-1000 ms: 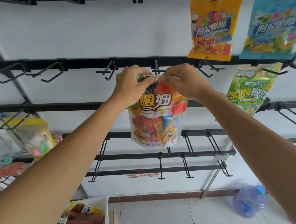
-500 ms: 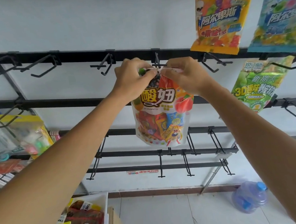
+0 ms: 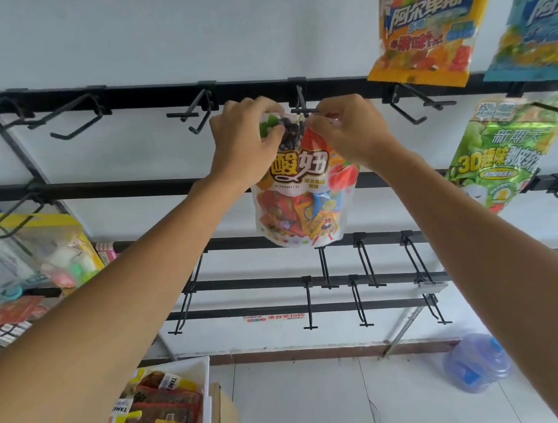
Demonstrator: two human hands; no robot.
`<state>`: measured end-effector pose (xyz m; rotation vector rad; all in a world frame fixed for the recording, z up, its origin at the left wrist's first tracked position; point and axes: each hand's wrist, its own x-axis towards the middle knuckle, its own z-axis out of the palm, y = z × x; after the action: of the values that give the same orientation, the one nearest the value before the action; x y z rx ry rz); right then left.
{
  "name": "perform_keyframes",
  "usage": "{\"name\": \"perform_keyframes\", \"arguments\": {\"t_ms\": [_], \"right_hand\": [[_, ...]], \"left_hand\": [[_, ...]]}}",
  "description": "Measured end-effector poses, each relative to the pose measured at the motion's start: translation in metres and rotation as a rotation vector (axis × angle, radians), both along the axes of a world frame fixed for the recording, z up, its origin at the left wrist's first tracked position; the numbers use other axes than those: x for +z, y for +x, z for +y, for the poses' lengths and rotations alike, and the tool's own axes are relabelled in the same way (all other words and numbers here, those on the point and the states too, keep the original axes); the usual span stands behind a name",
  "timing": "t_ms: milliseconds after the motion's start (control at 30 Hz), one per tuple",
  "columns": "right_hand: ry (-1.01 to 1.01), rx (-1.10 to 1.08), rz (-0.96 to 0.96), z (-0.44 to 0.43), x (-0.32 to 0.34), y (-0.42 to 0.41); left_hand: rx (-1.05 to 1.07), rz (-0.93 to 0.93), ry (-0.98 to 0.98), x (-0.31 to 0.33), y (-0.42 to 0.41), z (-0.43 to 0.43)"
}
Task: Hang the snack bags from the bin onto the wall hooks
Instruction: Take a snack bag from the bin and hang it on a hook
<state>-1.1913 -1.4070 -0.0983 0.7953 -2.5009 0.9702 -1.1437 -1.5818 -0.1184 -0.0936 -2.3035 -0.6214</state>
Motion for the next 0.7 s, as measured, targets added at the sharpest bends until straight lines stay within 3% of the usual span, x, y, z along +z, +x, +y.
{"name": "perform_keyframes", "arguments": {"t_ms": [400,700], "right_hand": [[-0.042,-0.102,-0.024,-0.007,-0.006,-0.017],[-0.057,-0.178,-0.265,0.013,-0.022,0.011]], "left_hand": [[-0.183,-0.139,0.348,-0.031,-0.002,-0.023],[-0.126,-0.391,0.355,-0.031,0.022,-0.017]]}}
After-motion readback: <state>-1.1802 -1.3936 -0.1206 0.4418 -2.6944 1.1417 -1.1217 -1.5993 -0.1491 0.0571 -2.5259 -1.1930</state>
